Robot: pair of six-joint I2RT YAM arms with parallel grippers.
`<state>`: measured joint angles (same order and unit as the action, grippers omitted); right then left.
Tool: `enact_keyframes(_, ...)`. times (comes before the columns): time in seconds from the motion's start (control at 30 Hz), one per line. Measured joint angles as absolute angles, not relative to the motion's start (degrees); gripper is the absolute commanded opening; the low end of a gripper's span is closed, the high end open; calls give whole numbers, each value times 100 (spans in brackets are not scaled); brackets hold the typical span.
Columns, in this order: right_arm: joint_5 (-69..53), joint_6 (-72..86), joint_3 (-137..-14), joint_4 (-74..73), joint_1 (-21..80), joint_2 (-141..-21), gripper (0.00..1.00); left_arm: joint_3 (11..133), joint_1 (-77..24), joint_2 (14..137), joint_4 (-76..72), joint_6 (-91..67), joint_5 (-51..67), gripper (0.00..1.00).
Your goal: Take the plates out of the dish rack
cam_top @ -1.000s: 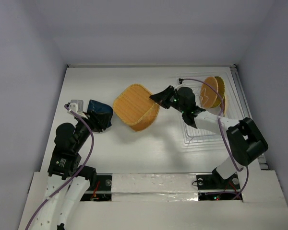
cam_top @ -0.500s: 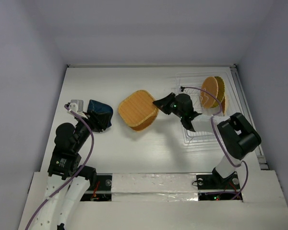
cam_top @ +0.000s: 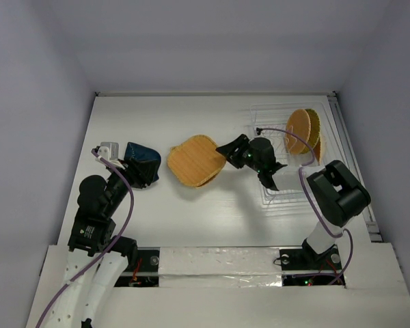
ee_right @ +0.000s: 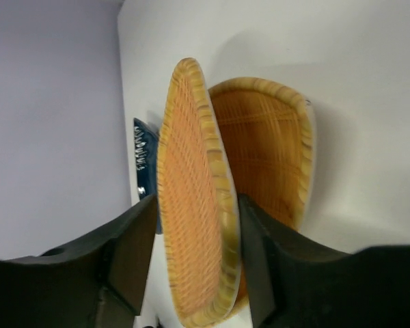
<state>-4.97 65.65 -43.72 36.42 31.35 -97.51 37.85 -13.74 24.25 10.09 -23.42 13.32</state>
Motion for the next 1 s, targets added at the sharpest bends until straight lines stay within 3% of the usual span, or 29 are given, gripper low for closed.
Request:
enact_keyframes(0.07, -495, 6547, -4289, 3632, 3135, -9751, 63, 3785, -1374, 2425, 1009, -2342, 1332, 39)
enact_keyframes(0.2, -467, 6447, -4224, 3531, 3135, -9751, 91, 3785, -1374, 2425, 1007, -2342, 1337, 39)
enact_keyframes(0.3, -325, 6318, -4213, 3367, 3135, -9690, 100, 3785, -1376, 2425, 1007, -2342, 1341, 39)
enact_keyframes(0.63, 462, 5439, -4475, 2171, 3267, -8960, 100, 3785, -1374, 2425, 1007, -2342, 1350, 39)
enact_keyframes(1.0, 1081, 4781, -5457, 1286, 3649, -9321, 98, 3785, -1374, 2425, 1007, -2342, 1347, 39)
